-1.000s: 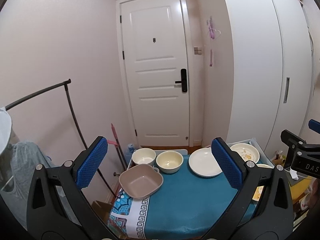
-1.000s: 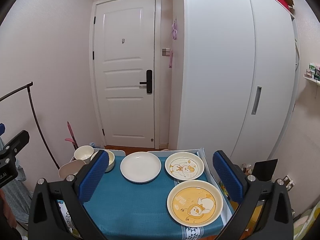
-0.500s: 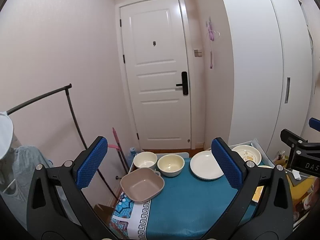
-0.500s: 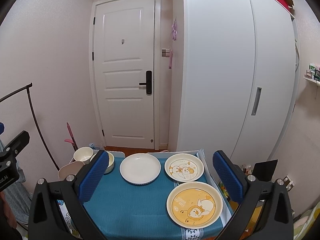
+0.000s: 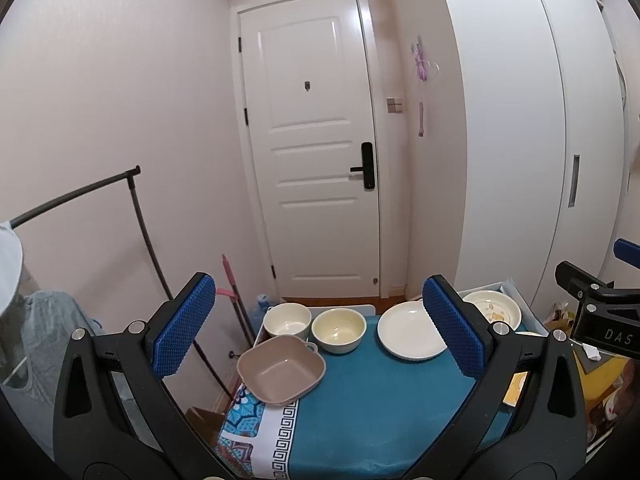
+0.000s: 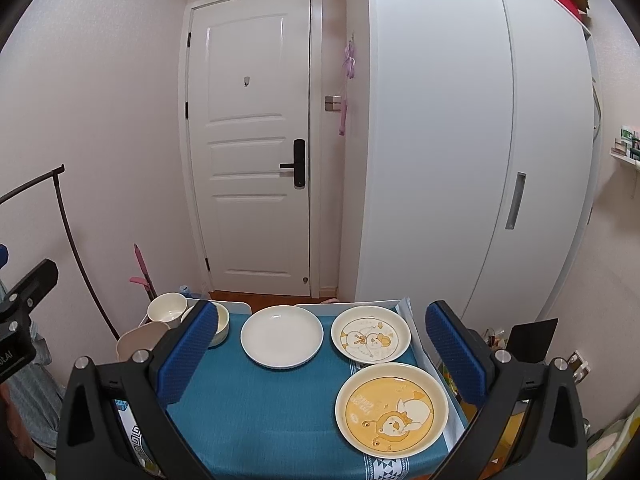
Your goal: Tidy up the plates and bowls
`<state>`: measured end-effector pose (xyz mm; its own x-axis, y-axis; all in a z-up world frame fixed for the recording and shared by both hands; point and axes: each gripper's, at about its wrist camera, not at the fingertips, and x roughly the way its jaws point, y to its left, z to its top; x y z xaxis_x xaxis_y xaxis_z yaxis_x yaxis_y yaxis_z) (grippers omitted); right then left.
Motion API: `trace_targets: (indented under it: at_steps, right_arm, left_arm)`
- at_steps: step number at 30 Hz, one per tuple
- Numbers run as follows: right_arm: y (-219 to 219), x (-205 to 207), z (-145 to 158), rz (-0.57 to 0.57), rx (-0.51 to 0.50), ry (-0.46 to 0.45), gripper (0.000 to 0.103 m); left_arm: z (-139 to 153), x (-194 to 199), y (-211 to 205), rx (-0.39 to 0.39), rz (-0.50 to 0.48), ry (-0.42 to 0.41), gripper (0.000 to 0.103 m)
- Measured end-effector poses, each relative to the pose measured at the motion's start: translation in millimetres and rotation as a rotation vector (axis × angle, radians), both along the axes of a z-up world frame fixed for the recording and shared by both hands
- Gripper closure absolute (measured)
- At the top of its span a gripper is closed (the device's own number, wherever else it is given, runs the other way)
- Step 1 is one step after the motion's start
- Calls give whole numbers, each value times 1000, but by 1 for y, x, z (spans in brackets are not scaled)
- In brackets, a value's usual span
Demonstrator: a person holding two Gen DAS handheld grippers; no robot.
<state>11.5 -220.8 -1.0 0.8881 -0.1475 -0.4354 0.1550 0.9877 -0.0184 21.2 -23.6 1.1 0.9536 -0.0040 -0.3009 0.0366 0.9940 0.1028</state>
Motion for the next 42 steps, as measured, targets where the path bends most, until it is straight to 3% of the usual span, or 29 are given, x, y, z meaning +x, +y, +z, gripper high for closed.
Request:
trace_targets:
  at_steps: [32, 42]
  right_arm:
    - [0, 12, -10, -15, -2, 32, 0]
    - [-22, 26, -12, -24, 34, 41, 0]
  left_arm:
    - [-4, 22, -7, 6, -16, 33, 0]
    - [2, 69, -21, -12, -115, 52, 0]
